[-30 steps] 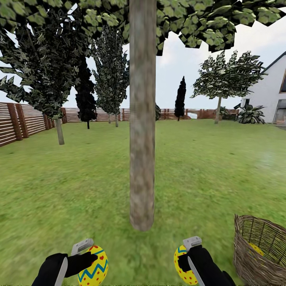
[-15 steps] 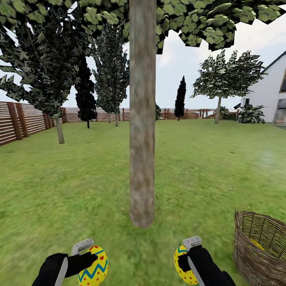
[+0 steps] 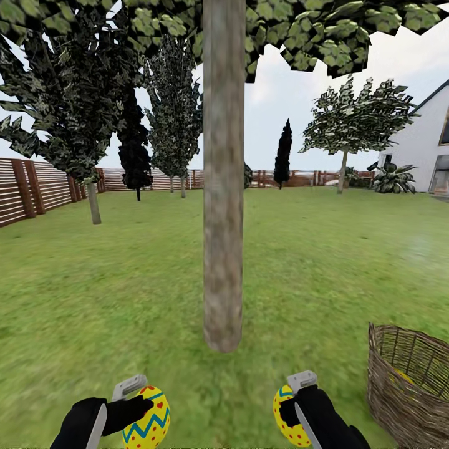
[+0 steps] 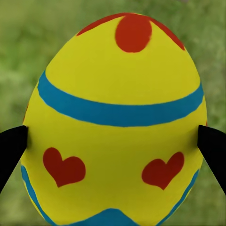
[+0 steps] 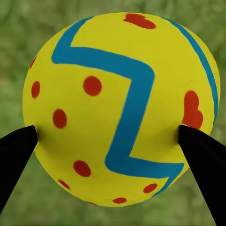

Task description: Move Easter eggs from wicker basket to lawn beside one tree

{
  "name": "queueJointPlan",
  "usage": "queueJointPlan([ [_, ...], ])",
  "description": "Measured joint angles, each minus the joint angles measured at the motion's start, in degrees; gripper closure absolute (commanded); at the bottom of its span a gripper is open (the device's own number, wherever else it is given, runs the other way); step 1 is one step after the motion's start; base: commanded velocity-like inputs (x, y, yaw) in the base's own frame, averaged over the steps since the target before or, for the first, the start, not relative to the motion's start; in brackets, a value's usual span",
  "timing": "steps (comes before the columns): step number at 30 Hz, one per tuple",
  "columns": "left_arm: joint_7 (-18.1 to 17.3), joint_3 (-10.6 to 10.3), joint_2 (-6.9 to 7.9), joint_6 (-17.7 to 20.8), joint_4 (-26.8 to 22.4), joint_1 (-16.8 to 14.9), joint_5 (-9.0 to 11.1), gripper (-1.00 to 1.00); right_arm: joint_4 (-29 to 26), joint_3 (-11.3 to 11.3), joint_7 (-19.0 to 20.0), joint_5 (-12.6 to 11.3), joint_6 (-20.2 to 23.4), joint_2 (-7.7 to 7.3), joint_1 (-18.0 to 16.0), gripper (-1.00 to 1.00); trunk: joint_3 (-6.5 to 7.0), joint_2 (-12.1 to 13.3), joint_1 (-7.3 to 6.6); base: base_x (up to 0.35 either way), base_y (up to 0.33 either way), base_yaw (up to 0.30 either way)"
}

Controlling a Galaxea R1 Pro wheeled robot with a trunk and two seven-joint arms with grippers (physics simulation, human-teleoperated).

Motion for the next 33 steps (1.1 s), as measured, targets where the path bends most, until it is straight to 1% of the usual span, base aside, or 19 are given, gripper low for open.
queueJointPlan([
  [7,0.0,0.0,0.00,0.0,0.0,0.0,0.0,1.00,0.0,0.1,0.0,0.0,0.0,0.06,0.0,1.00,-1.26,-2.8,1.54,0.000,0.000,0.000],
  [33,0.0,-0.1,-0.01,0.0,-0.1,0.0,0.0,1.00,-0.1,0.1,0.0,0.0,0.0,0.02,0.0,1.00,-7.02,-3.2,2.22,0.000,0.000,0.000],
])
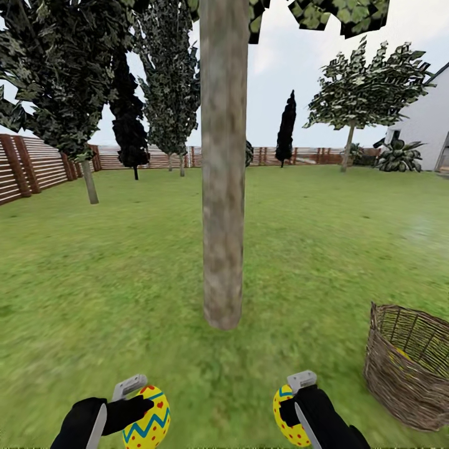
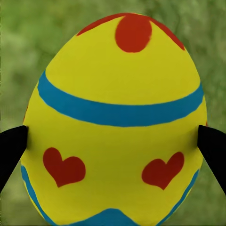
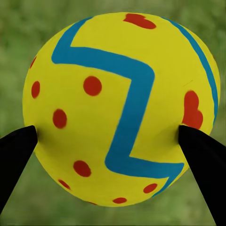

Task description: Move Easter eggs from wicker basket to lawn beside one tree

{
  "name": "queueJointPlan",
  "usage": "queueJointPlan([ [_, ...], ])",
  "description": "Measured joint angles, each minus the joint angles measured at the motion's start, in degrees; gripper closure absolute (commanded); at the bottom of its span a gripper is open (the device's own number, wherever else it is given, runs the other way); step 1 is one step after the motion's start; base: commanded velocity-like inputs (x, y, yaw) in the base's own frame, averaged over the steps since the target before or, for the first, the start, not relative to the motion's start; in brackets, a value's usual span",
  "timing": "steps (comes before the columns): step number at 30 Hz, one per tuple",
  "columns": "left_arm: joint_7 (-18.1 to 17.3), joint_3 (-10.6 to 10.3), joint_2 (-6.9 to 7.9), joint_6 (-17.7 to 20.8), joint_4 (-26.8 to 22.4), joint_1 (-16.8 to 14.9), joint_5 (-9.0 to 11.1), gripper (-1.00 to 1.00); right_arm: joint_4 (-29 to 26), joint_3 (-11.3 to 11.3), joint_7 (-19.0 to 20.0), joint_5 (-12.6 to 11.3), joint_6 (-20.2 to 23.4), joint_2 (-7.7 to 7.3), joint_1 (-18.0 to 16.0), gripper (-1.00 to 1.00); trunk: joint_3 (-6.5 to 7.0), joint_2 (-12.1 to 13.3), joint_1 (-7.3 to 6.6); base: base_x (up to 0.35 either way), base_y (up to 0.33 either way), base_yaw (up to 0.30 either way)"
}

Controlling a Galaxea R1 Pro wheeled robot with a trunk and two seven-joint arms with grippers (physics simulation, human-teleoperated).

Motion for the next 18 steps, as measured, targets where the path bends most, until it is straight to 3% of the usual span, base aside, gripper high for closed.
queueJointPlan([
  [18,0.0,0.1,0.01,0.0,0.1,0.0,0.0,1.00,-0.2,0.1,0.0,0.0,-0.1,0.05,0.0,1.00,-3.99,-0.2,0.46,0.000,0.000,0.000],
])
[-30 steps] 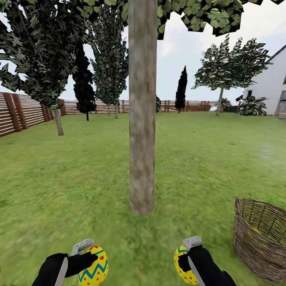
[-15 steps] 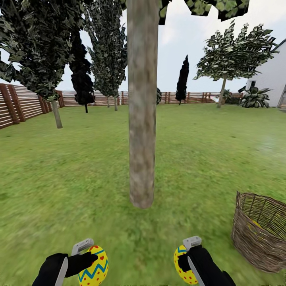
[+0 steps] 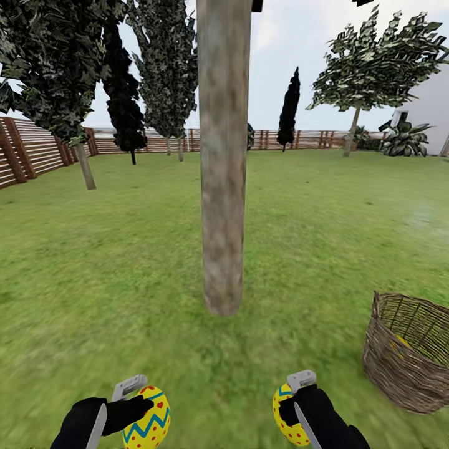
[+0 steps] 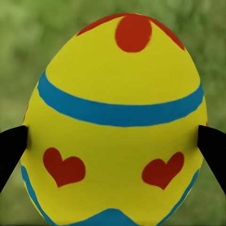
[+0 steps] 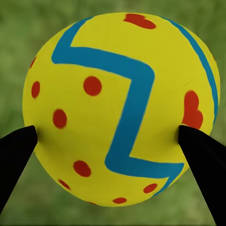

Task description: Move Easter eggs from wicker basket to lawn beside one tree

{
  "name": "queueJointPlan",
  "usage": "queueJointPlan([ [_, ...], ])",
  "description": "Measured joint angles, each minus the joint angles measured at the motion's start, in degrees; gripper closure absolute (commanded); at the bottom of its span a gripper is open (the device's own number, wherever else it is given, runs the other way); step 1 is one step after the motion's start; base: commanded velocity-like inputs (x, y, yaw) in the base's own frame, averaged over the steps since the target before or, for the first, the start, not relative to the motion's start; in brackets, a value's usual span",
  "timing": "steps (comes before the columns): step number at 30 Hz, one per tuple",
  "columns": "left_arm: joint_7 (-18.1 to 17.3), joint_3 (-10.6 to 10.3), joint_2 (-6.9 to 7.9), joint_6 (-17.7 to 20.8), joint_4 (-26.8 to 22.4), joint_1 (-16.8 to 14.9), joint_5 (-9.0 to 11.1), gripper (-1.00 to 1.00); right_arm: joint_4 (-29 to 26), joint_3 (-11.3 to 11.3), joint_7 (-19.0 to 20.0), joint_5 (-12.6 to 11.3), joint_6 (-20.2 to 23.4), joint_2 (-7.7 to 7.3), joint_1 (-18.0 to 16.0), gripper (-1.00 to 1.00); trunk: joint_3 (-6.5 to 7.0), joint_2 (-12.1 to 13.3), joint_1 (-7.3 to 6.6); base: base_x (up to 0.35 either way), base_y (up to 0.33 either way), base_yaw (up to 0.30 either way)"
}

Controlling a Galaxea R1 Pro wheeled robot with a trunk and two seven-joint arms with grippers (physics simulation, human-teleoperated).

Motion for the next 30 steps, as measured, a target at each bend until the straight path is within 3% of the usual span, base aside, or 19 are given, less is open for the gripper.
queueJointPlan([
  [8,0.0,0.0,-0.01,0.0,0.0,0.0,0.0,1.00,-0.1,0.1,0.0,0.0,0.0,0.00,0.0,1.00,-1.77,-0.1,0.21,0.000,0.000,0.000],
  [14,-0.1,0.1,0.00,-0.2,-0.1,0.0,0.4,1.00,-0.1,0.0,0.0,0.0,0.0,-0.04,0.0,1.00,-1.78,-0.1,0.20,0.000,0.000,0.000],
  [17,-0.1,0.2,0.00,-3.1,-0.2,0.0,0.3,1.00,-0.2,-0.1,0.0,0.0,0.0,-0.08,0.0,1.00,-1.78,-0.1,0.20,-0.004,0.000,0.000],
  [30,-0.1,0.3,0.00,-3.6,0.0,0.0,0.3,1.00,-0.1,-0.1,0.0,0.0,0.1,-0.09,0.0,1.00,-1.78,-0.1,0.17,0.320,0.000,0.000],
])
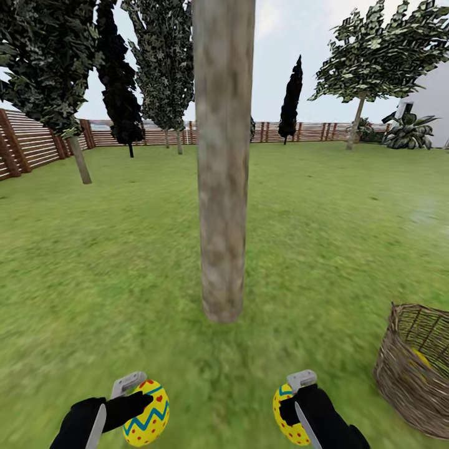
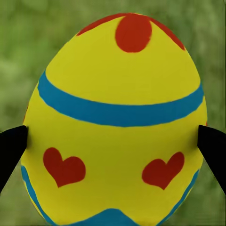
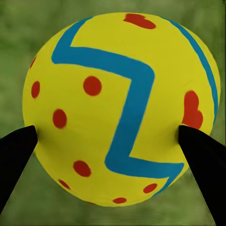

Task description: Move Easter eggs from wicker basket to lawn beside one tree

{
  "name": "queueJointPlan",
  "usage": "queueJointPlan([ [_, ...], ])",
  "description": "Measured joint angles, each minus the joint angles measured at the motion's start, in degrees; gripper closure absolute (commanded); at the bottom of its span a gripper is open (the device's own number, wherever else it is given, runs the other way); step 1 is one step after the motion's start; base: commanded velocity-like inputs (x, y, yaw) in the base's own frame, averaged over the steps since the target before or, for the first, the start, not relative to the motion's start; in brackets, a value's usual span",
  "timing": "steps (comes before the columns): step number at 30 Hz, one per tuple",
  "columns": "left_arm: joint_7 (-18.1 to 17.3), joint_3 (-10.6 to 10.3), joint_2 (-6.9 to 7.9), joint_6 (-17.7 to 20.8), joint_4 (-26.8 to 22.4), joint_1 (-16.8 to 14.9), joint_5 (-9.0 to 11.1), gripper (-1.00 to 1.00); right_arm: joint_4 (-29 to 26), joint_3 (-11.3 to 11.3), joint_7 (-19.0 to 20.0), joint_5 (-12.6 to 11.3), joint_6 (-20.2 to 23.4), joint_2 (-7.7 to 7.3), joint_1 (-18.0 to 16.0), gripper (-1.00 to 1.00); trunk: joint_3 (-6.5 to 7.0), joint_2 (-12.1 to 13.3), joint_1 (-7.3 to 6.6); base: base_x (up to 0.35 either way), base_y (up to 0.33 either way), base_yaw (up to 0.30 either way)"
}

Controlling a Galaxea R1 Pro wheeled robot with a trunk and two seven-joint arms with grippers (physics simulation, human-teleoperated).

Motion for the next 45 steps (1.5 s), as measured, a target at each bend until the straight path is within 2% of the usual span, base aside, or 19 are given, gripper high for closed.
queueJointPlan([
  [11,0.0,0.0,-0.01,0.0,0.0,0.0,0.1,1.00,0.0,0.0,0.0,0.0,0.0,0.01,0.0,1.00,0.00,0.0,0.00,0.293,0.000,0.000],
  [19,0.0,-0.1,-0.09,0.1,0.0,0.0,0.0,1.00,0.0,0.0,0.0,0.0,0.0,0.00,0.0,1.00,0.00,0.0,0.04,0.015,0.000,0.000],
  [45,-0.1,-0.1,0.00,0.4,-0.1,0.0,0.1,1.00,-2.0,0.0,0.1,-0.1,-0.1,0.00,0.0,1.00,-5.76,-0.3,0.71,0.000,0.000,0.000],
])
